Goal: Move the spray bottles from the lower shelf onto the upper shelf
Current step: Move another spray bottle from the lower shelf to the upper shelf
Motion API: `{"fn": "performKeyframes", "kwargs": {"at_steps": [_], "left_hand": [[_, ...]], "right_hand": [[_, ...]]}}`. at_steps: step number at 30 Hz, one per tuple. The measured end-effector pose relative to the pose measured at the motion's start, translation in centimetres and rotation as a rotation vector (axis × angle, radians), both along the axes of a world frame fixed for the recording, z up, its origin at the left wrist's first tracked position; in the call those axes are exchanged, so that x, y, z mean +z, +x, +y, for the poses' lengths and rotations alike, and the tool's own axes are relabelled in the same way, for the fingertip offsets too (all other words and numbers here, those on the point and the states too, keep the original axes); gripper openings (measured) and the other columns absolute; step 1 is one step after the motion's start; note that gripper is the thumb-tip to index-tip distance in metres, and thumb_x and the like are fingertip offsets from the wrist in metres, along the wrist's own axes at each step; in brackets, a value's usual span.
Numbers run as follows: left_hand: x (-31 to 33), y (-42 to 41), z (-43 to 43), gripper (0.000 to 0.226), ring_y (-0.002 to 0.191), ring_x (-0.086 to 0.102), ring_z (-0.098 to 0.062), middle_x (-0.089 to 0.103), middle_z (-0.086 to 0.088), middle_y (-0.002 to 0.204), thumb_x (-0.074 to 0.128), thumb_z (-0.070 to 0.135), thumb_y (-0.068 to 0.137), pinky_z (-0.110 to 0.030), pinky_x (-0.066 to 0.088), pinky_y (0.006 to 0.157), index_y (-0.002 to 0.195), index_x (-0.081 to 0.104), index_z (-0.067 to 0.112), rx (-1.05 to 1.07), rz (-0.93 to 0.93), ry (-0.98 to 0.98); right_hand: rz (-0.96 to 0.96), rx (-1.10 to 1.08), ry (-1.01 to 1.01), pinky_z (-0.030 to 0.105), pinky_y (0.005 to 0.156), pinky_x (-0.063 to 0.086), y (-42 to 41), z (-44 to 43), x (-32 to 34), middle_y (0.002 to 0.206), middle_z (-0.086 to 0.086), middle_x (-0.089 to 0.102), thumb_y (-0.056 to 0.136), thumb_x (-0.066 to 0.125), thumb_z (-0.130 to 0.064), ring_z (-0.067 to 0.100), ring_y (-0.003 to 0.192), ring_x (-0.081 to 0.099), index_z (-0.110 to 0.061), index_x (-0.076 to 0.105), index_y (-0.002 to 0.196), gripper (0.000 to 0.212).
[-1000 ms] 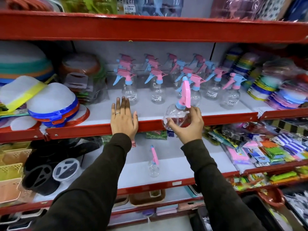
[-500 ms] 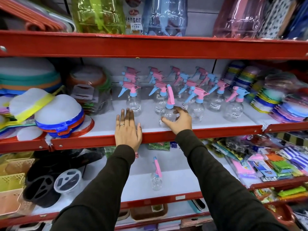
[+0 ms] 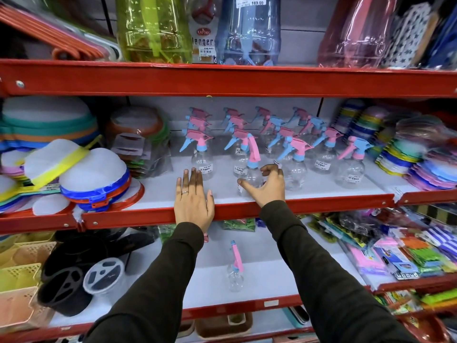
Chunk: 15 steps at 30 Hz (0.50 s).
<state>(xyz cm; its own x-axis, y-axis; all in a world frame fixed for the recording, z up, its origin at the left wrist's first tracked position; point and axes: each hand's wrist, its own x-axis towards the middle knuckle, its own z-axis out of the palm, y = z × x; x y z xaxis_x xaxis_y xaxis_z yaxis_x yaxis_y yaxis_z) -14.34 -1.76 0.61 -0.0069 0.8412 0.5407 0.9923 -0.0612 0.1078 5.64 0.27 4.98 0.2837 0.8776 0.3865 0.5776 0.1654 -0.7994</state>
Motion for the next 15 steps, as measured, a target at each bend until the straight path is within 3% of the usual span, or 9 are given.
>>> {"fn": "performKeyframes", "kwargs": {"at_steps": [3, 8, 11, 15], "left_hand": [[0.1, 0.04, -0.06, 0.069, 0.153, 0.016, -0.032, 0.027, -0.019, 0.161, 0.018, 0.039, 0.097, -0.045, 0.006, 0.125, 0.152, 0.027, -0.001, -0.004, -0.009, 0.004], [0.18, 0.07, -0.18, 0.069, 0.153, 0.017, -0.032, 0.028, -0.018, 0.161, 0.019, 0.039, 0.097, -0.043, 0.001, 0.124, 0.152, 0.028, -0.001, 0.002, -0.002, 0.004], [0.25, 0.07, -0.24, 0.069, 0.152, 0.018, -0.033, 0.029, -0.019, 0.16, 0.018, 0.039, 0.097, -0.042, 0.0, 0.124, 0.152, 0.029, -0.001, 0.004, 0.001, 0.01], [0.2, 0.09, -0.19, 0.069, 0.152, 0.018, -0.033, 0.029, -0.019, 0.16, 0.018, 0.039, 0.097, -0.041, -0.001, 0.124, 0.152, 0.028, -0.001, 0.003, -0.006, 0.014]], "right_hand": [[0.032, 0.015, -0.001, 0.036, 0.093, 0.052, 0.14, 0.13, -0.08, 0.112, 0.003, 0.058, 0.063, 0.085, -0.045, 0.019, 0.102, 0.056, -0.018, 0.055, 0.111, 0.063], [0.097, 0.096, -0.041, 0.037, 0.104, 0.048, 0.21, 0.19, -0.06, 0.129, 0.004, 0.063, 0.07, 0.081, -0.035, 0.022, 0.119, 0.059, -0.015, 0.057, 0.129, 0.067], [0.071, 0.069, -0.02, 0.038, 0.107, 0.045, 0.05, 0.07, 0.12, 0.134, 0.008, 0.058, 0.07, 0.08, -0.039, 0.025, 0.125, 0.054, -0.015, 0.053, 0.133, 0.073], [0.033, -0.014, 0.002, 0.038, 0.1, 0.048, -0.27, 0.08, 0.16, 0.121, 0.008, 0.051, 0.062, 0.083, -0.054, 0.025, 0.112, 0.052, -0.018, 0.05, 0.12, 0.076]]}}
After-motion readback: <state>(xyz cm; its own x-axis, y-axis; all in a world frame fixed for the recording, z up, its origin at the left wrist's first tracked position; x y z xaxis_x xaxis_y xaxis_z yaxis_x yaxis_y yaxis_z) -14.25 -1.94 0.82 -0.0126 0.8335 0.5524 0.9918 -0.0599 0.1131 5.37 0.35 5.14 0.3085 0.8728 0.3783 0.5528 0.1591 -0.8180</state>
